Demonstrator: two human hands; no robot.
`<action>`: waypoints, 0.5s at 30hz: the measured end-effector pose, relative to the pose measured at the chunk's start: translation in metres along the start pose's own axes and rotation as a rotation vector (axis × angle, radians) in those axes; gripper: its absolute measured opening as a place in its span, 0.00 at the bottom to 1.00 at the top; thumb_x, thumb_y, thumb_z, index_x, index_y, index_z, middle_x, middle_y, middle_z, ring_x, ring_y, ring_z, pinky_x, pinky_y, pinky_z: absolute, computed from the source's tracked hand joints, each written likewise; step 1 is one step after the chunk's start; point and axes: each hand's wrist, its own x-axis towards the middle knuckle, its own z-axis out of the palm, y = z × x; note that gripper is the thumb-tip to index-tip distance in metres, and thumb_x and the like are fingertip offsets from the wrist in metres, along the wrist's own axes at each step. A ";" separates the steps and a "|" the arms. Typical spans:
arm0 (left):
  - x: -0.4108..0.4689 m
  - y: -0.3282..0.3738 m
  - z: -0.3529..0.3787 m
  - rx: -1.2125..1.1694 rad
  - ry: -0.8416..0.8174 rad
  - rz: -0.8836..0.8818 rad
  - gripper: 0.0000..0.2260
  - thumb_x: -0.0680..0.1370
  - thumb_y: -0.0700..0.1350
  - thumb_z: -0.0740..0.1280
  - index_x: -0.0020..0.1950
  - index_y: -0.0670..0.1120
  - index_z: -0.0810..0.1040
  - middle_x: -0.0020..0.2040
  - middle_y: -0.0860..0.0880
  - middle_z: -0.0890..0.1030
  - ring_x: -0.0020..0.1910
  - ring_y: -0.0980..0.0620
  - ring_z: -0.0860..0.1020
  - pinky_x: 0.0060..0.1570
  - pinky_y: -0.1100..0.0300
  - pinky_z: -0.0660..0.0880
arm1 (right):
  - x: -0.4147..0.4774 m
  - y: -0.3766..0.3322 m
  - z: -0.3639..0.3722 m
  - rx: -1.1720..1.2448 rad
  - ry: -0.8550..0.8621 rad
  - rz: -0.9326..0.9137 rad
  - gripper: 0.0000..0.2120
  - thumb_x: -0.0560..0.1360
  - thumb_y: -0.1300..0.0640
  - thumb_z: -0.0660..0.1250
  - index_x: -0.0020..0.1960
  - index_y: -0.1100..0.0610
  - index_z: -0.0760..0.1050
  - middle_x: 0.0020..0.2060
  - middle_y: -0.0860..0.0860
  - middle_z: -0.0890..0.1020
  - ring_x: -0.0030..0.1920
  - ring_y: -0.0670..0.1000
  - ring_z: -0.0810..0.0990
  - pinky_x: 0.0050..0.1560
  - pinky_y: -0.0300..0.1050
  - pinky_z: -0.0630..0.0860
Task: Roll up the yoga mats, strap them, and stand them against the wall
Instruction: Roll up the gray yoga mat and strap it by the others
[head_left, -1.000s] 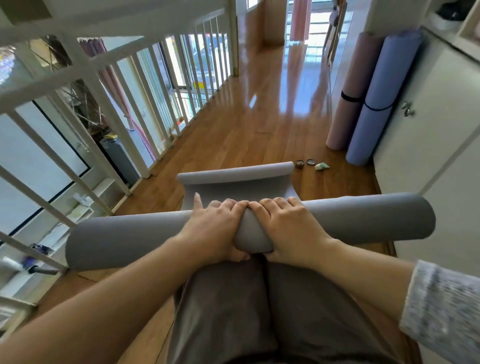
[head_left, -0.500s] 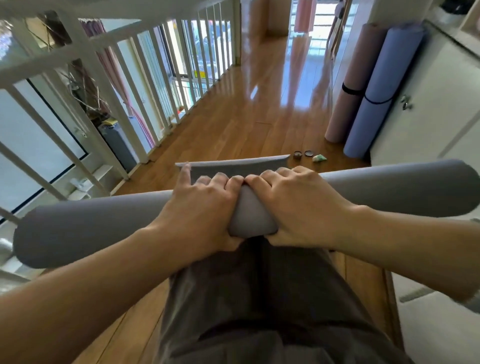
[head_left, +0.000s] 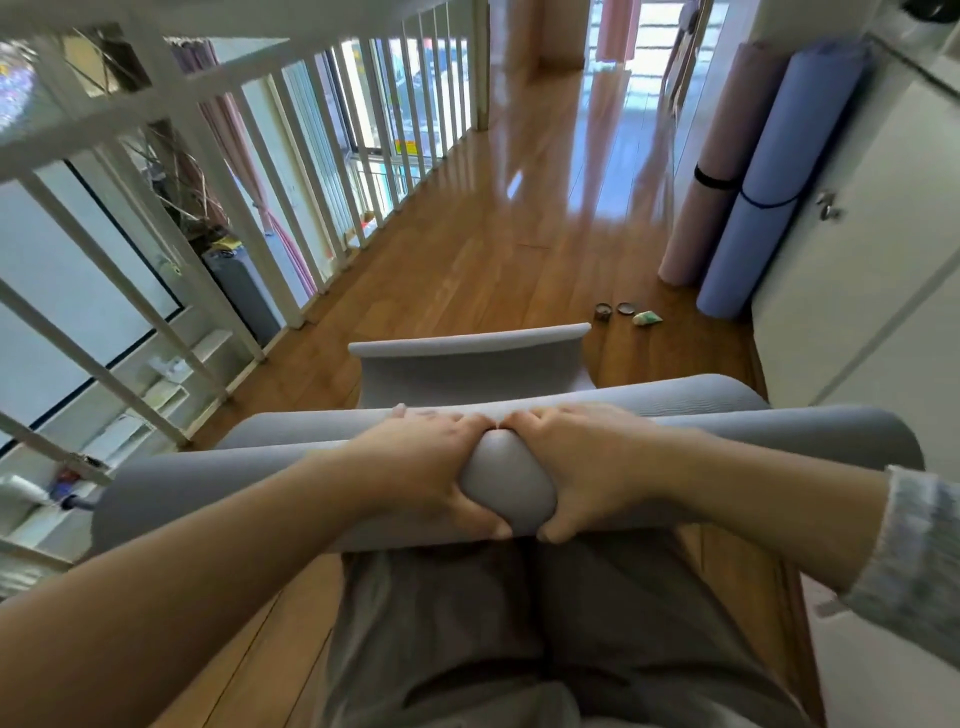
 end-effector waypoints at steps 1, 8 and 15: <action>-0.001 0.000 0.002 0.076 0.033 -0.024 0.42 0.66 0.73 0.64 0.75 0.58 0.55 0.71 0.55 0.67 0.70 0.51 0.65 0.72 0.41 0.55 | 0.007 0.005 -0.003 0.040 -0.049 -0.002 0.40 0.60 0.37 0.76 0.66 0.51 0.66 0.57 0.47 0.77 0.53 0.48 0.77 0.54 0.48 0.77; -0.003 0.001 0.022 0.191 0.212 -0.057 0.45 0.67 0.71 0.65 0.76 0.56 0.50 0.72 0.52 0.64 0.70 0.49 0.65 0.72 0.46 0.56 | 0.013 0.013 -0.010 0.002 -0.086 0.042 0.48 0.62 0.32 0.74 0.74 0.49 0.58 0.66 0.48 0.71 0.63 0.50 0.71 0.66 0.52 0.69; 0.024 -0.019 -0.008 -0.053 0.018 -0.014 0.42 0.64 0.71 0.69 0.73 0.60 0.58 0.65 0.56 0.71 0.63 0.53 0.71 0.65 0.51 0.66 | 0.000 0.007 0.028 -0.232 0.325 0.080 0.48 0.58 0.35 0.75 0.71 0.53 0.63 0.61 0.52 0.77 0.56 0.55 0.78 0.57 0.55 0.76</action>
